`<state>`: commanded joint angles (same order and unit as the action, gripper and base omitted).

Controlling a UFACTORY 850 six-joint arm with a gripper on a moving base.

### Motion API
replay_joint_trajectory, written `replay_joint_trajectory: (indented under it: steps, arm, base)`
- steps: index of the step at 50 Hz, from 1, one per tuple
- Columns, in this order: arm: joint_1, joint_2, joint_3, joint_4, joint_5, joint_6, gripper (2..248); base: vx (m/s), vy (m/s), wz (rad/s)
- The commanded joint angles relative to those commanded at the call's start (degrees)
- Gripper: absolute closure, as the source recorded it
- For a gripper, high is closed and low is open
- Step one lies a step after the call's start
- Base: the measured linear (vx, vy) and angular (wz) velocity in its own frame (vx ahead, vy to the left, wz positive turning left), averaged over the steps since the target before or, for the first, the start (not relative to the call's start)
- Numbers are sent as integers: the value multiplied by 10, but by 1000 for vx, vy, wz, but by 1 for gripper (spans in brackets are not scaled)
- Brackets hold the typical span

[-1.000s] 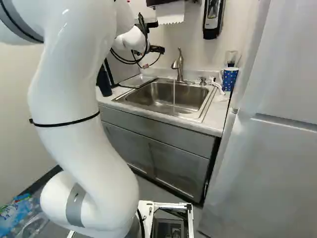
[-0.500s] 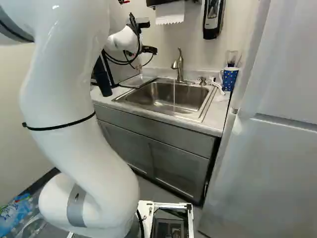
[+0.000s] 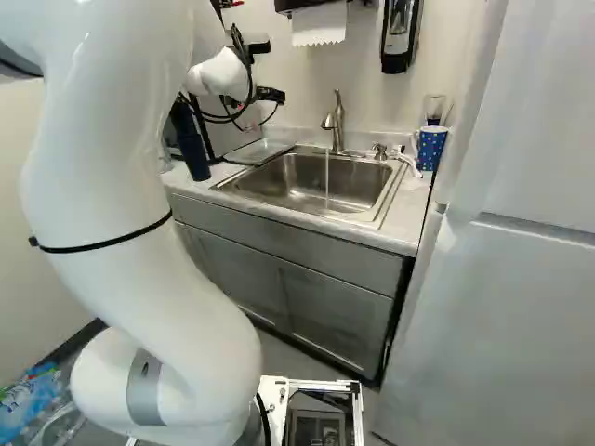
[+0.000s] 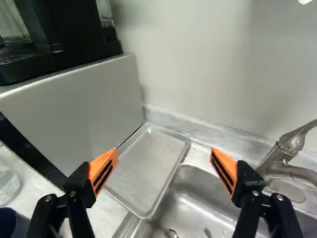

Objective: Rinse the cup and place it in the tray

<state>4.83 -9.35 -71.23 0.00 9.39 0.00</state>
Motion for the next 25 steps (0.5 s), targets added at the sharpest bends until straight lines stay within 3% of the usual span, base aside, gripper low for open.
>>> replay_joint_trajectory:
  steps: [25]
  arm:
    - [-10,66,70,3,-55,0,3]
  base:
    - [0,0,0]
